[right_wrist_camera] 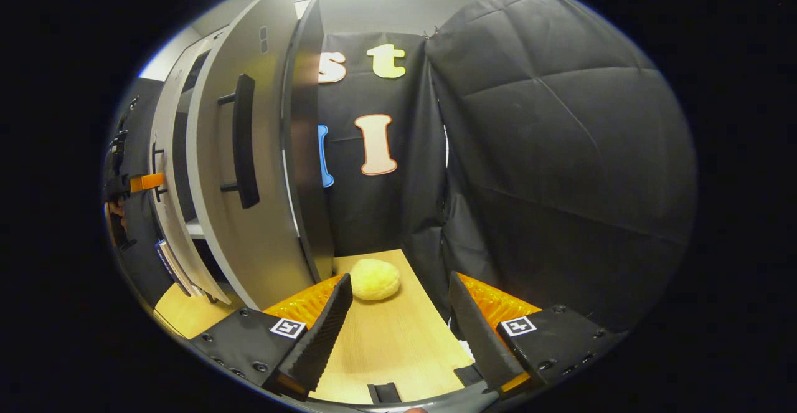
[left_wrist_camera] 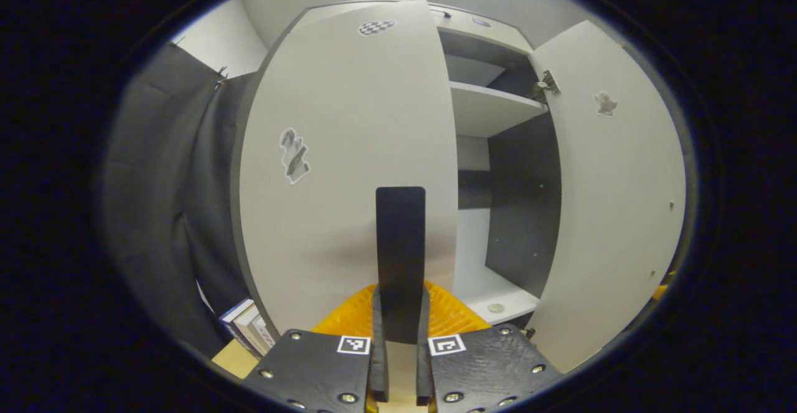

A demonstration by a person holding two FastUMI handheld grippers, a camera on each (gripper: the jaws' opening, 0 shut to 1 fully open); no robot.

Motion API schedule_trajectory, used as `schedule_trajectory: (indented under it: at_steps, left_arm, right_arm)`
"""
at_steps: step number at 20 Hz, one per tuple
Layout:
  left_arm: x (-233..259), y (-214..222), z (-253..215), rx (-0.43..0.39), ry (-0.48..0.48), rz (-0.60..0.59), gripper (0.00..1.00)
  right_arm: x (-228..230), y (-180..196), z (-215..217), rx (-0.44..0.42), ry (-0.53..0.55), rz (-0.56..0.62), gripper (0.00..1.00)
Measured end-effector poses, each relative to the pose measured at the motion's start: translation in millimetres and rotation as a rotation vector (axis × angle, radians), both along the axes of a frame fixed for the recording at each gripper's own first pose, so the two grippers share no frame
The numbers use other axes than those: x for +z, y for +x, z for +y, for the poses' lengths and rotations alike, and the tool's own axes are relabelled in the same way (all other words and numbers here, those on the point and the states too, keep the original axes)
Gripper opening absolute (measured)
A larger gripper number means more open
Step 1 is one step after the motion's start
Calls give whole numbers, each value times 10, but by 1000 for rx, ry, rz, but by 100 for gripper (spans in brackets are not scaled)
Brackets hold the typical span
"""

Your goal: Open the right door of the double-door shoe cabinet with the right hand, and open the left door with the left hand.

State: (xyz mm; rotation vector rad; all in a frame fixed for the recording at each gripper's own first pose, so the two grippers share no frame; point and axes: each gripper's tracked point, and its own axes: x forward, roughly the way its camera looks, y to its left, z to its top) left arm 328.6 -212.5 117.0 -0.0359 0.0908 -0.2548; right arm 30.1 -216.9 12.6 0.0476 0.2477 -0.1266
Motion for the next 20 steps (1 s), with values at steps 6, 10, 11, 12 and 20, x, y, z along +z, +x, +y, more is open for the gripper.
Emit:
schedule_trajectory:
  at_steps: [6, 10, 11, 12, 20]
  left_arm:
    - [8, -44, 100, -27, 28, -5, 19]
    - [26, -258, 339, -31, 30, -18, 19]
    - [22, -317, 412, -29, 29, -21, 19]
    - [5, -362, 465, -26, 33, -21, 17]
    - [-1, -603, 893, 3, 56, -36, 18]
  right_arm:
    - [57, 74, 168, 17, 1, -21, 98]
    - [98, 110, 261, 24, -11, -32, 98]
    - [109, 118, 288, 26, -11, -35, 98]
    - [111, 123, 312, 28, -13, -35, 98]
    - [192, 112, 454, 33, -32, -48, 98]
